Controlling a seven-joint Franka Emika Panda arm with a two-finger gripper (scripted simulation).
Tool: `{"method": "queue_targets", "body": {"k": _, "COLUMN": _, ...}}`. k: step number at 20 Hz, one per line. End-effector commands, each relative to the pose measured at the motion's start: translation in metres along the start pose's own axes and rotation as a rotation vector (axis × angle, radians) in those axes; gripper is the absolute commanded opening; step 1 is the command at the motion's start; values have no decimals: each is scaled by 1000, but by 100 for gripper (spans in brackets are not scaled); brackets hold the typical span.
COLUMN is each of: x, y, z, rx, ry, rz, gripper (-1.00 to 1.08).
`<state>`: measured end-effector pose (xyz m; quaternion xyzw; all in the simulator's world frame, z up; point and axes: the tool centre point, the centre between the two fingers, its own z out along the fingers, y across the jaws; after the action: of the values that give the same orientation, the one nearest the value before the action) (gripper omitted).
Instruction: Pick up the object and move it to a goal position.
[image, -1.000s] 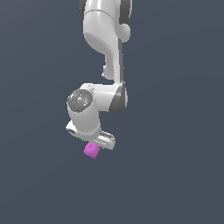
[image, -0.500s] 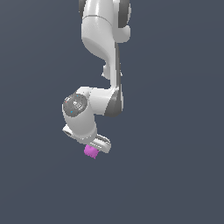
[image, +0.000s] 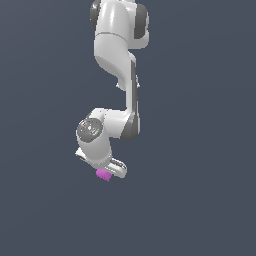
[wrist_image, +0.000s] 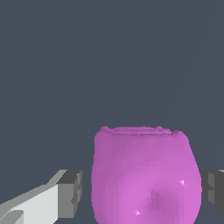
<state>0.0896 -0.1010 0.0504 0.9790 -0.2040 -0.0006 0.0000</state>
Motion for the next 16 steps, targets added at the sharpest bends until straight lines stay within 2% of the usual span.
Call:
{"method": "queue_targets", "body": {"k": 1, "x": 0, "y": 0, "z": 9, "rx": 0, "ry": 1, "rz": 1, "gripper": 100}}
{"method": "queue_targets", "body": {"k": 6, "x": 2, "y": 0, "z": 10, "rx": 0, "ry": 1, "rz": 1, "gripper": 100}}
{"method": "queue_targets", "body": {"k": 7, "x": 2, "y": 0, "z": 10, "rx": 0, "ry": 1, "rz": 1, "gripper": -100}}
{"method": "queue_targets", "body": {"k": 16, "x": 2, "y": 0, "z": 10, "rx": 0, "ry": 1, "rz": 1, "gripper": -100}}
